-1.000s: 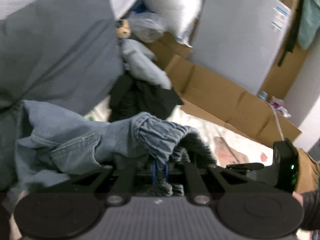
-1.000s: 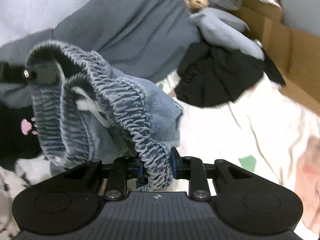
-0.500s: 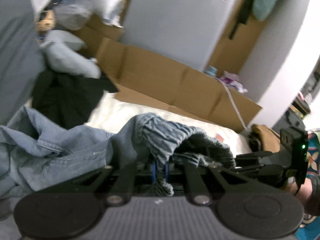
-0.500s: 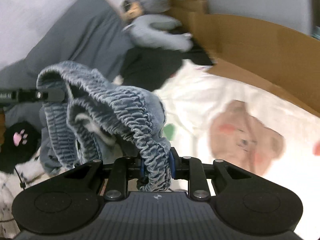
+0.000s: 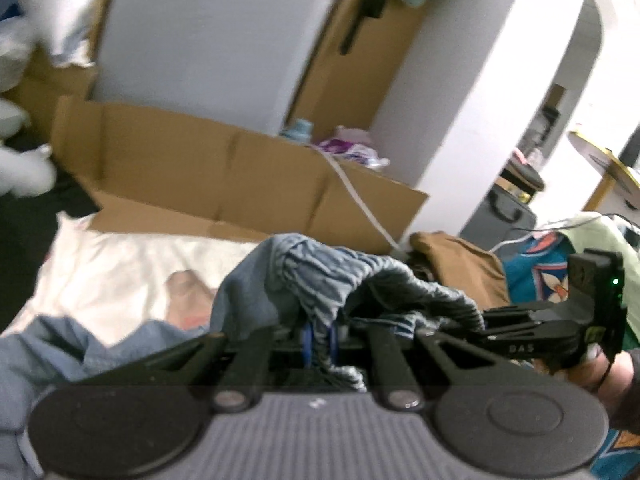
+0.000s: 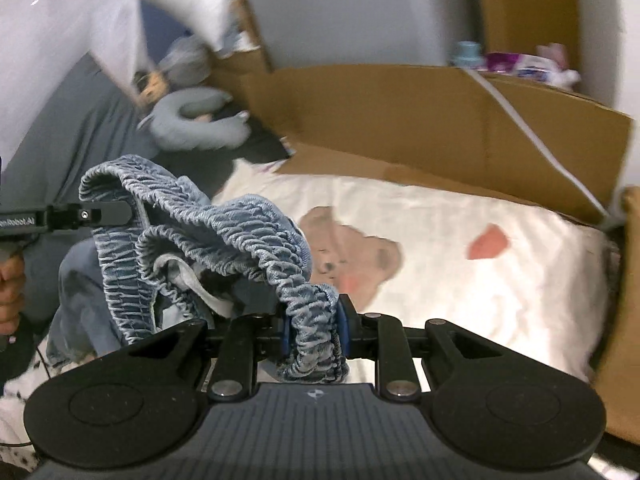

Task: Fold clothes
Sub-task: 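Grasp the other jeans cuff with the right gripper while the left holds its cuff, then lift the jeans with both grippers and stretch the legs out across the bed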

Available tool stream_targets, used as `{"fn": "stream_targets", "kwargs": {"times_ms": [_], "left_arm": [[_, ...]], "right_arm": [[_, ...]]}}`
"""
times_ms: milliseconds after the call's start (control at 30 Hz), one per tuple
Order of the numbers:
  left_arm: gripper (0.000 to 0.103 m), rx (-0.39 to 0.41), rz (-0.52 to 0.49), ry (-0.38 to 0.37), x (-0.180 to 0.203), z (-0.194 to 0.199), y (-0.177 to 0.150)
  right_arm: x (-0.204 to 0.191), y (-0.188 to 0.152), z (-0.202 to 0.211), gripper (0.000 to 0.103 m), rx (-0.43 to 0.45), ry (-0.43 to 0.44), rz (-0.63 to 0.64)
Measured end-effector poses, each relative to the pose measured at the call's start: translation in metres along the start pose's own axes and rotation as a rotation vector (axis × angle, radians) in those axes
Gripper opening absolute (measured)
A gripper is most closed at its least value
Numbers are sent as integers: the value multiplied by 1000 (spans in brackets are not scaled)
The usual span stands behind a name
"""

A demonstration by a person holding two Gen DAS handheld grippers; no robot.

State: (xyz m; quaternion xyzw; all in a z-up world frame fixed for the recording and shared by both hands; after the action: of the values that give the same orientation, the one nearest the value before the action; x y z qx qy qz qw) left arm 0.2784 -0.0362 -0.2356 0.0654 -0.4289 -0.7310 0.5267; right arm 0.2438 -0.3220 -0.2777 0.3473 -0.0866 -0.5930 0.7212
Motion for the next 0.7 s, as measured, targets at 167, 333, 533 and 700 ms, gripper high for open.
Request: {"fn": "stream_targets", "kwargs": {"times_ms": [167,333,533,700], "left_arm": [[8,25,-13,-59,17,-12,25],[8,25,-42,-107,35,-33,49],[10,-78,-14,-105,18,-107,48],[29,-126,-1,-61,-5,-118,23]], "right_arm": [[18,3,31,22,18,-19,-54],[43,8,44,22,44,-51,-114],[86,4,20,22,46,-109,-196],[99,-13,-22,23,61,-133,-174]]}}
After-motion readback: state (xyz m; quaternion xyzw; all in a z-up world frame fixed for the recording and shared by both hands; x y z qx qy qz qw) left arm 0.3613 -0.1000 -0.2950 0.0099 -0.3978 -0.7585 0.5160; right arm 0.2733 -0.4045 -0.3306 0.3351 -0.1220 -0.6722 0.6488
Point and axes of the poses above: each gripper's, at about its wrist camera, not at the fingertips, and z roughly against the way its jaws point, x to its right, y to its top, the point moved 5 cm from there along -z, roughly the way its jaws point, and after that the axes turned 5 degrees about -x, right-handed, at the moved point
